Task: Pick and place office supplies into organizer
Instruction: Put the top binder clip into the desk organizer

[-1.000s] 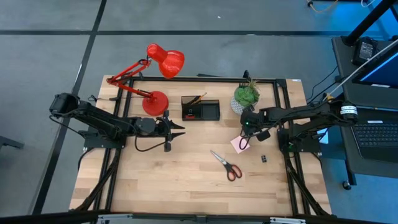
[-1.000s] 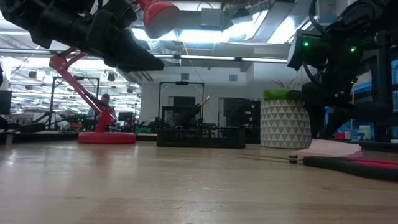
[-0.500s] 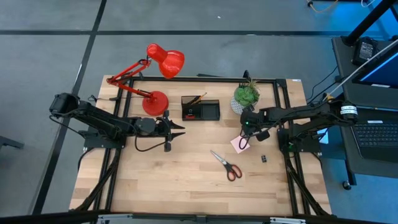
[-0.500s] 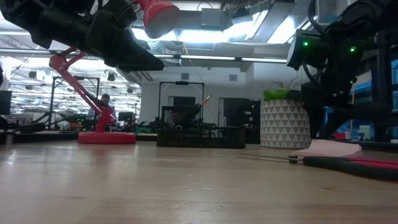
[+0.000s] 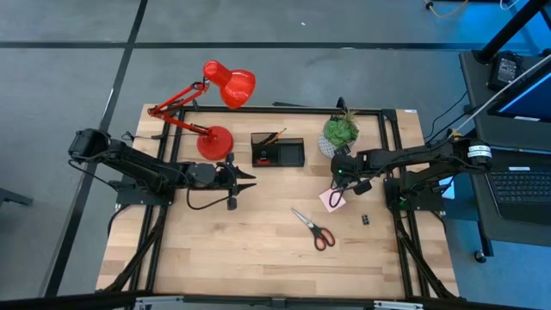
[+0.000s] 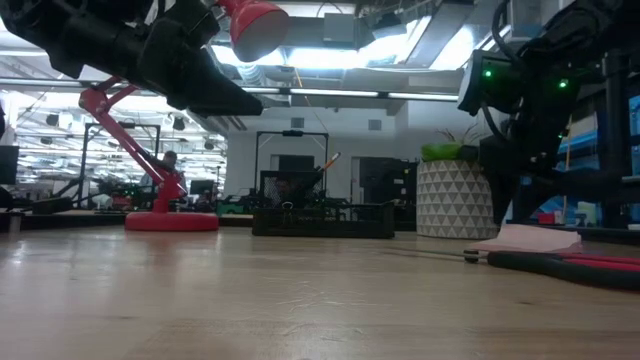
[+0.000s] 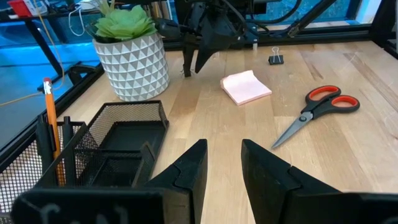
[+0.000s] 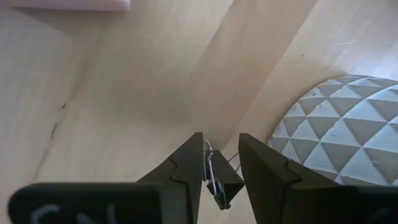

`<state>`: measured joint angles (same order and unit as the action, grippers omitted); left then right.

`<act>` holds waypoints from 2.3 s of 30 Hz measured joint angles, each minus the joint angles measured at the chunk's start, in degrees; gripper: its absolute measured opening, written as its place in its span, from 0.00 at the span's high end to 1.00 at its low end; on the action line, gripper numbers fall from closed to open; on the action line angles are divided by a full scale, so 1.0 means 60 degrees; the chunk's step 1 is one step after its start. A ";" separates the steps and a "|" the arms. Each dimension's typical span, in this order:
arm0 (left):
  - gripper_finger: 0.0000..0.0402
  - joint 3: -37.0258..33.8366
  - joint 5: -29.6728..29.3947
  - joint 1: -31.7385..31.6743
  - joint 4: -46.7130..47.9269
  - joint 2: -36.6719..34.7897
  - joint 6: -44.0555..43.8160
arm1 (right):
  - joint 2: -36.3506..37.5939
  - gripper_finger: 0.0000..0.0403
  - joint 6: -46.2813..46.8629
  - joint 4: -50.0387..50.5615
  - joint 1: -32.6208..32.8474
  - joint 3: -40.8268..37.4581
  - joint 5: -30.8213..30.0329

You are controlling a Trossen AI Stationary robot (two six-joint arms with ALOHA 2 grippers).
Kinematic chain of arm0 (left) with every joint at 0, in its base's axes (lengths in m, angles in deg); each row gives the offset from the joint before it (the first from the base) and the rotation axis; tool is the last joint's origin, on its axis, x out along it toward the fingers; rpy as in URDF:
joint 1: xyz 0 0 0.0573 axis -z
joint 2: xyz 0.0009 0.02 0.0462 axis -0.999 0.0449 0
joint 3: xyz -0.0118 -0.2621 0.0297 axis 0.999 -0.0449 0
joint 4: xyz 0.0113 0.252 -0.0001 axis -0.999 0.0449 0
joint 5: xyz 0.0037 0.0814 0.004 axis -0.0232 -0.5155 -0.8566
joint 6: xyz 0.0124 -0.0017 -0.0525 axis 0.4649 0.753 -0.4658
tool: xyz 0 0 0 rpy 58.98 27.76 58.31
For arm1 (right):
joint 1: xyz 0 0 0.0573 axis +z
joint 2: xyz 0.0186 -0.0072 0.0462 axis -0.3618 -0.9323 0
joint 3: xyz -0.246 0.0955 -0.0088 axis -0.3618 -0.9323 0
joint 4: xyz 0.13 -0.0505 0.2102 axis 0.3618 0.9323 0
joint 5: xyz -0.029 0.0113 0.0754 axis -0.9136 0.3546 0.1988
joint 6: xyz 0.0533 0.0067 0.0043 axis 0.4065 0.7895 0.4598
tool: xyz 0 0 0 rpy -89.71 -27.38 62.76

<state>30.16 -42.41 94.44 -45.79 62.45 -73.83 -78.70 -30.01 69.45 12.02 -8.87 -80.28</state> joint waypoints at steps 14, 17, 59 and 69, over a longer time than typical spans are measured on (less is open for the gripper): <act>0.77 0.0000 0.0000 -0.0001 0.0004 0.0000 -0.0078 | -0.0015 0.74 -0.0002 -0.0034 0.0000 -0.0015 -0.0231; 0.77 0.0000 0.0000 -0.0002 0.0004 0.0000 -0.0107 | -0.0005 0.74 0.0022 0.0049 0.0000 -0.0015 -0.0251; 0.77 0.0000 0.0000 0.0002 0.0026 0.0000 -0.0250 | -0.0011 0.74 0.0095 0.0366 0.0310 -0.0080 -0.0401; 0.77 -0.0003 0.0000 -0.0002 0.0026 0.0000 -0.0253 | -0.0007 0.74 0.0095 0.0309 0.0310 -0.0084 -0.0425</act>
<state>30.15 -42.41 94.43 -45.64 62.45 -75.35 -78.75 -29.44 71.30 13.88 -9.37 -82.83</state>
